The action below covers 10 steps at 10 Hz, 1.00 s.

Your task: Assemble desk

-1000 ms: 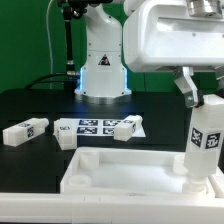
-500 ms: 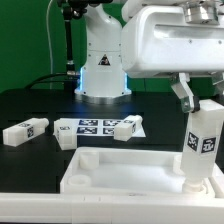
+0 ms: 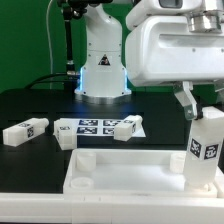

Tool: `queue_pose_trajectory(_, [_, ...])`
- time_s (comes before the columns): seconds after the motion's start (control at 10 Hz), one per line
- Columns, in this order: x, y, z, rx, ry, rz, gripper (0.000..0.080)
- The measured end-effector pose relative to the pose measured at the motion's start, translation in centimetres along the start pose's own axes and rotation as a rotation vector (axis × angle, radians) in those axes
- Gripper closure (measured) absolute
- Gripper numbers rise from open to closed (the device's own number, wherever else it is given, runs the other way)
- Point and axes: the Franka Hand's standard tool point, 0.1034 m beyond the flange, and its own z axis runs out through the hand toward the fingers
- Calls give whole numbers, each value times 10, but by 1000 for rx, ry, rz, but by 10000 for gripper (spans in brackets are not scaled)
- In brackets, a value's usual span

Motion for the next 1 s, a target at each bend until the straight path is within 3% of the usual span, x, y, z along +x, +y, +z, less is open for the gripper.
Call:
queue_pose_trajectory(0.5, [5,-5,2,-13,58,-8,504])
queue_pose_trajectory(0.6, [5,-5,2,-13,58,-8,422])
queue_pose_trajectory(0.7, [5,-5,2,-13,58,-8,286])
queue_pose_trajectory(0.8, [4,-5,2,-13,58,-7,286])
queue_pose_trajectory(0.9, [4,-5,2,-13,58,-7,176])
queue_pose_trajectory(1.0, [4,-4,2,-14,58,-7,157])
